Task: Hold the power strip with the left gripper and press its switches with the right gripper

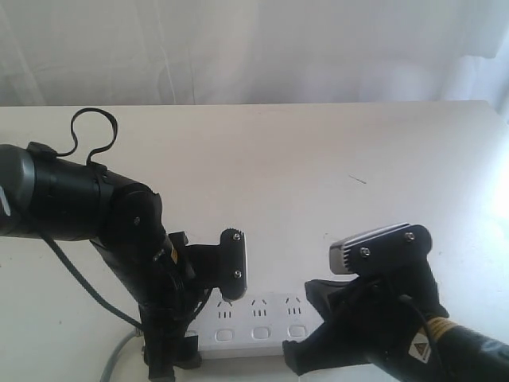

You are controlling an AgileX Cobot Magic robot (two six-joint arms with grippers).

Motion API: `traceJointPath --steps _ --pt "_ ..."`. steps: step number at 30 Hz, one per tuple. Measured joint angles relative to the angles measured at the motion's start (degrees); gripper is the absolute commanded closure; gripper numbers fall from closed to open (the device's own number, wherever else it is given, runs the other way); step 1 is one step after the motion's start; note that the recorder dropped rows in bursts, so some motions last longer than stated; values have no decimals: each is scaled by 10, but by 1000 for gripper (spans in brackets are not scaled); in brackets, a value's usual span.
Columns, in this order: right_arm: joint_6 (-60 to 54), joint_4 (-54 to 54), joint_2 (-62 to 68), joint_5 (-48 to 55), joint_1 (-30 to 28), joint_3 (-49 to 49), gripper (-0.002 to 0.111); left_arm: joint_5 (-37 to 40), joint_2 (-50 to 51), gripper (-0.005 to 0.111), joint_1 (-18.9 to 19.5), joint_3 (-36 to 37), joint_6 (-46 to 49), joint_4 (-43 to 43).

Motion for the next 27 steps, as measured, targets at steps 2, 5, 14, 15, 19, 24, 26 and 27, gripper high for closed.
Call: traceJointPath --steps 2,5,14,15,19,24,26,27 --pt "-29 42 -1 -5 0 15 108 0 0 107 0 0 0 0" --pt "-37 54 -1 11 0 20 108 0 0 107 0 0 0 0" --pt "-41 57 -1 23 0 20 108 0 0 107 0 0 0 0" --pt "-41 57 1 23 0 20 108 0 0 107 0 0 0 0" --pt "-41 57 19 23 0 20 108 0 0 107 0 0 0 0" --pt "-32 57 54 21 0 20 108 0 0 107 0 0 0 0" --pt "-24 57 72 17 0 20 108 0 0 107 0 0 0 0" --pt "-21 57 78 12 0 20 108 0 0 107 0 0 0 0"
